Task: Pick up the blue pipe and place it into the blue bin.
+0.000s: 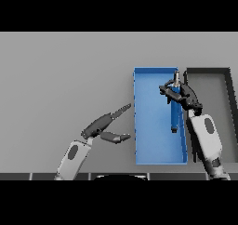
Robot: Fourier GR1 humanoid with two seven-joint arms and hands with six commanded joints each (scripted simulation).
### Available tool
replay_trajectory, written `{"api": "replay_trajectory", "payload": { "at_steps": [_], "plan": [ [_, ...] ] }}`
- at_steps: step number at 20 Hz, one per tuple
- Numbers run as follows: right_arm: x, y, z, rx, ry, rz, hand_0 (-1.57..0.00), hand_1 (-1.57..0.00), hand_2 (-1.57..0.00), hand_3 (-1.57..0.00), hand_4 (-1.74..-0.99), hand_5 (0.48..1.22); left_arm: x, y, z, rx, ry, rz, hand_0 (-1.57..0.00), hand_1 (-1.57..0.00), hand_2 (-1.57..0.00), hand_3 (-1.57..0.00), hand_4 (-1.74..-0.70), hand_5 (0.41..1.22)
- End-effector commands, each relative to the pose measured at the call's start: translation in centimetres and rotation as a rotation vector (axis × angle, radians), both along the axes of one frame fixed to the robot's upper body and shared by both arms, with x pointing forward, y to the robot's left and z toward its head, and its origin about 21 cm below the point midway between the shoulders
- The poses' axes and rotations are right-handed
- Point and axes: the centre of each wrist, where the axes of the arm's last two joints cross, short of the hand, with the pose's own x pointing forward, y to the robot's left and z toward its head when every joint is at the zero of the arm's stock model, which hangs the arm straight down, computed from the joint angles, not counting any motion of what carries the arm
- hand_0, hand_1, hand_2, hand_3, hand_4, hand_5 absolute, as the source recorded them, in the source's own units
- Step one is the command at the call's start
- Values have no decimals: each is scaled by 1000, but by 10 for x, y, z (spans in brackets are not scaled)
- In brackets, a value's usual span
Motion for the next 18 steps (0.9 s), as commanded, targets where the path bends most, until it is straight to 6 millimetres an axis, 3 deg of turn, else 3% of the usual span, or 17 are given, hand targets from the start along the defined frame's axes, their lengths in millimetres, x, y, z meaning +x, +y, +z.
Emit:
{"api": "replay_trajectory", "payload": {
  "at_steps": [1, 2, 5, 8, 10, 13, 18],
  "plan": [
    [5, 2, -1, 11, 35, -18, -1571, -1571, -1571, -411, -1677, 1171, -2, -1, 0, -2, -3, -6, 1, 1, 1, 1, -918, 489],
    [6, 0, 0, 10, 69, -40, -1571, -1571, -1518, -455, -1626, 1161, -1, -3, 1, 7, 4, -2, 1, 1, 1, 1, -920, 491],
    [5, 2, 4, 9, 140, -76, -867, -820, -789, -232, -1405, 1137, 1, -3, 0, -1, 11, 8, 1, 1, 1, 1, -920, 493],
    [3, 8, 10, -93, 141, 9, -443, -419, -404, -118, -1307, 1068, -3, -3, -1, -4, 15, -8, 1, 1, 1, 1, -926, 494],
    [0, 11, 16, -265, 114, 117, -283, -268, -258, -75, -1250, 962, -4, -2, -2, -2, 13, -6, 1, 1, 1, 1, -926, 494],
    [-1, 12, 13, -328, 130, 183, -145, -137, -132, -38, -1205, 837, -1, 0, 3, -4, 6, 0, 1, 1, 1, 1, -927, 496],
    [-5, 11, 11, -398, 151, 239, -47, -44, -42, -12, -1125, 747, 0, -1, 2, -2, 13, 6, 1, 1, 1, 1, -931, 496]
  ]
}}
